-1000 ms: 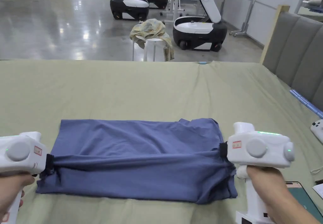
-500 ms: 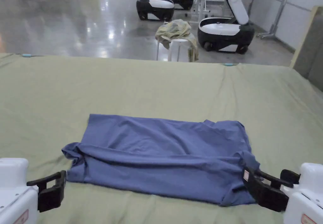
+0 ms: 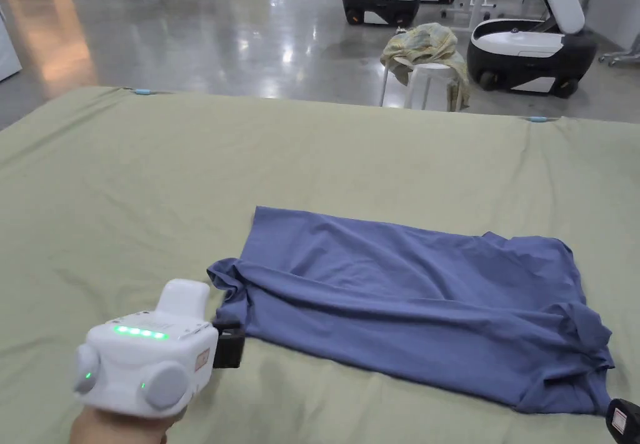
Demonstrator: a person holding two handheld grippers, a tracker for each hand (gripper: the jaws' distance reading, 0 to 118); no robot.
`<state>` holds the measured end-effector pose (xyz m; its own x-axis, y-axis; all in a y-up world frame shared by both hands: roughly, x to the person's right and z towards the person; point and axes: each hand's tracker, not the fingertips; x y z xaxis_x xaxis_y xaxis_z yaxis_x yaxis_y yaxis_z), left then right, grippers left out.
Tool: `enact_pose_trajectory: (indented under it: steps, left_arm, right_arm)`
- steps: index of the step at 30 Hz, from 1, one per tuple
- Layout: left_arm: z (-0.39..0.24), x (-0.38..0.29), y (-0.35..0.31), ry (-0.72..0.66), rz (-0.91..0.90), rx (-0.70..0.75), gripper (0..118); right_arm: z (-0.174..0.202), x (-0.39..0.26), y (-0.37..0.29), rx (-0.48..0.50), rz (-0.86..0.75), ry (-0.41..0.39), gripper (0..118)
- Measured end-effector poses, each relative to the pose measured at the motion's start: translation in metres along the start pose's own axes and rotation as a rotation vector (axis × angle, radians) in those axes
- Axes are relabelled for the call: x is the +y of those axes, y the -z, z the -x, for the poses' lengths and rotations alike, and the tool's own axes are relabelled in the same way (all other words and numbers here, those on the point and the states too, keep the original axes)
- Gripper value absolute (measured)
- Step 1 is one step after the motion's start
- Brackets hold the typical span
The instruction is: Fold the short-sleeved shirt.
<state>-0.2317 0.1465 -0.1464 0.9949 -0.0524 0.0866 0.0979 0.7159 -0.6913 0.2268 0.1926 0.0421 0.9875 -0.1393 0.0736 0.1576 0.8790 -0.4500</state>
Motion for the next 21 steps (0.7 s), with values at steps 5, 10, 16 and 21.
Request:
enact_pose_trajectory:
  steps: [5, 10, 16, 21]
  left_arm:
    - [0.002, 0.015, 0.072, 0.031, 0.105, 0.052, 93]
    - [-0.017, 0.029, 0.034, 0.027, 0.102, -0.017, 47]
    - [-0.034, 0.033, 0.021, 0.075, 0.088, -0.007, 15]
    - [-0.029, 0.036, 0.02, 0.032, 0.081, -0.015, 10]
  right_arm:
    - [-0.016, 0.005, 0.02, -0.072, 0.056, -0.031, 1]
    - [-0.042, 0.01, 0.062, -0.167, 0.172, -0.11, 2]
    - [-0.06, 0.009, 0.136, -0.109, 0.297, -0.107, 111]
    - [-0.066, 0.0, 0.181, -0.125, 0.408, -0.113, 42]
